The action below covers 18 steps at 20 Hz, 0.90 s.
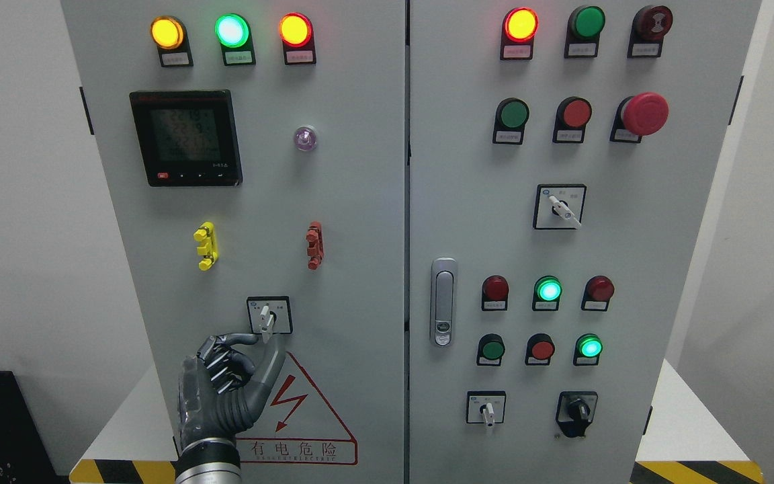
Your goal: Turn on light switch 1
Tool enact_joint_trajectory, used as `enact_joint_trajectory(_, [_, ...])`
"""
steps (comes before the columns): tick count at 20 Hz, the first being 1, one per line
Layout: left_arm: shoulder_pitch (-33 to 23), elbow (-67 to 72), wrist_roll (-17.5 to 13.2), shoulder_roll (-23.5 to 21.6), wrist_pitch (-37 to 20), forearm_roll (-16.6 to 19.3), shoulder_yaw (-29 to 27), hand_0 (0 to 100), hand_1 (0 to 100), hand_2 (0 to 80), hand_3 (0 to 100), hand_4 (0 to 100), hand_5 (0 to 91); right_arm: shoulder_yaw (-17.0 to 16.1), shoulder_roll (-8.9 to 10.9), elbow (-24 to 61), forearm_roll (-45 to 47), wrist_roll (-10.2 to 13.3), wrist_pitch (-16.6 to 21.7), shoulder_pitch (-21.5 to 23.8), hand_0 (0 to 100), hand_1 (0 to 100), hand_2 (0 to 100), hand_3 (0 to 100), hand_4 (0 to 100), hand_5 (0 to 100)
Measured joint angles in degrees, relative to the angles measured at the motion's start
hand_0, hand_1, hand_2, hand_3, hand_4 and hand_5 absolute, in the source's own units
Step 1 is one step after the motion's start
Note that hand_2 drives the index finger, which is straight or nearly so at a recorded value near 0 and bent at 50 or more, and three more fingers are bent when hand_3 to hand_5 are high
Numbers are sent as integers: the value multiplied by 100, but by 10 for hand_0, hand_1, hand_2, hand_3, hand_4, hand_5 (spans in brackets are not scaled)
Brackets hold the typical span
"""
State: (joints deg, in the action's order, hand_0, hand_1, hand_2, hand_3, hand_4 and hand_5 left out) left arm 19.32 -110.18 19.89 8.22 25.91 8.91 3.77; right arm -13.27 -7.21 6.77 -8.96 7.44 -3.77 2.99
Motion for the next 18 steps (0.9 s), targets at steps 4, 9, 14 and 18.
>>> enact_joint_trajectory(4, [47,50,-4,5,11,26,-3,133,718,517,896,889,853,0,0,0,0,0,0,0,307,0,0,0,0,0])
enact_joint_trajectory(9, [98,104,-15,14,12,39,-5,133,715,524,889,888,856,0,0,0,0,0,0,0,307,0,0,0,0,0])
enact_joint_trajectory(14, [144,156,-15,23,14,47,-6,132,708,539,874,888,860,0,0,0,0,0,0,0,307,0,0,0,0,0])
enact_joint_trajectory(18, [173,189,-16,28,16,51,-7,135,704,542,873,888,861,0,0,0,0,0,0,-1,307,0,0,0,0,0])
